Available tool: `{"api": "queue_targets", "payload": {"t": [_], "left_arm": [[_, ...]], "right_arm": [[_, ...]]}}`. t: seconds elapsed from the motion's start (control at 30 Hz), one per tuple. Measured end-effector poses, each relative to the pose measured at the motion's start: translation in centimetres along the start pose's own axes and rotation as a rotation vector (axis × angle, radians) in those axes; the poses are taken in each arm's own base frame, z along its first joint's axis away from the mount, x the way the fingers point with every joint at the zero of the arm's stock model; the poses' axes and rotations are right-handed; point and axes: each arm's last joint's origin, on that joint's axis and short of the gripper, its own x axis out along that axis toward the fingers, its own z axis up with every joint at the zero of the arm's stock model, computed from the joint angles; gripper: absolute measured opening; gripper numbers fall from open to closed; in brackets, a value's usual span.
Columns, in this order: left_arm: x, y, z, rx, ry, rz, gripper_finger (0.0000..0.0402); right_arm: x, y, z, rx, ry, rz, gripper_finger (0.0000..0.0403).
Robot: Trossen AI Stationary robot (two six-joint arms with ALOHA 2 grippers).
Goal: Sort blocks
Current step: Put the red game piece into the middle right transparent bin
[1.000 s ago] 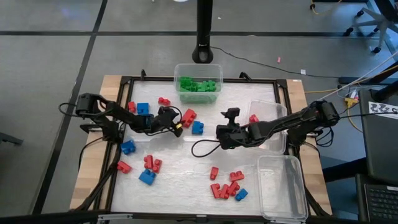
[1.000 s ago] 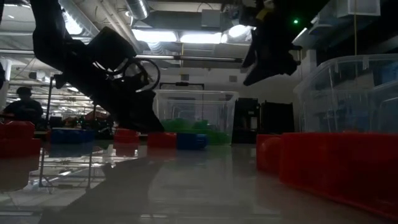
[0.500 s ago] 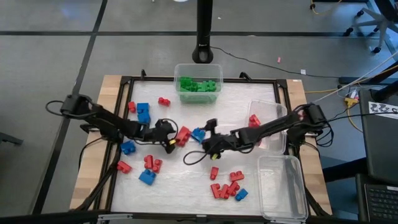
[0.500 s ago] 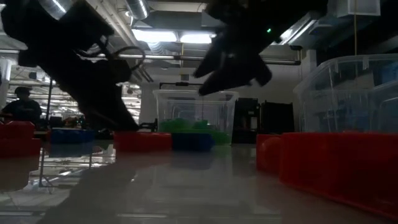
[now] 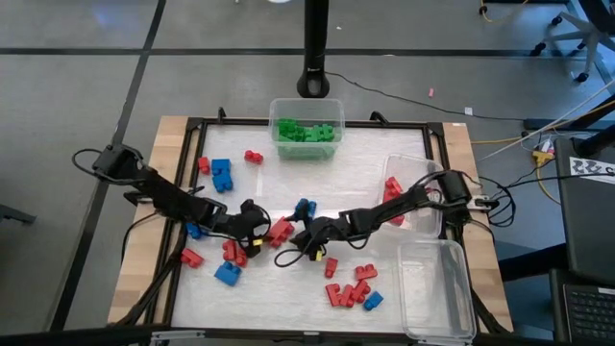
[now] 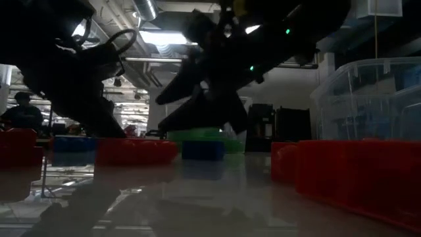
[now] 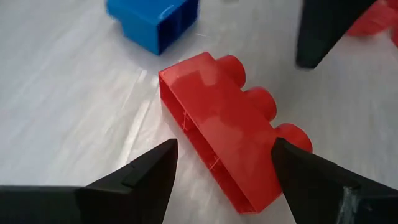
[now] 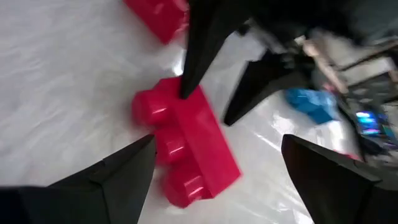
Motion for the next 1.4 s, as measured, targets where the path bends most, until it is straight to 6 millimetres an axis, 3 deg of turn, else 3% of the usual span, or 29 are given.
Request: {"api": "queue_targets", "payload": {"t": [0.13,0.33,0.57,1.07,1.4], "left_arm": [[-0.1,-0.2,0.1,0.057,-0.013,-0.02,0.0251],[-0.2,-0.7,0.0,0.11,-0.025,-0.044,0.0251],[-0.3,-0.8,0.0,0.113,-0.028,-0.055,0.0251],[-0.2,-0.8,0.0,0.112,-0.036,-0.045,0.0251],[-0.2,-0.8,0.0,0.084,-0.034,-0.044,0.0251]], "right_arm": [[1.4,-0.1,-0.6,0.022,-0.065,0.126,0.0347],[2.8,-1.3,-1.0,0.089,-0.081,0.136,0.0347],[5.1,-1.4,-3.1,0.191,-0.104,0.262,0.0347],[5.4,-2.3,-3.7,0.173,-0.13,0.264,0.0347],[5.1,-1.5,-3.8,0.192,-0.068,0.34,0.0347]]}}
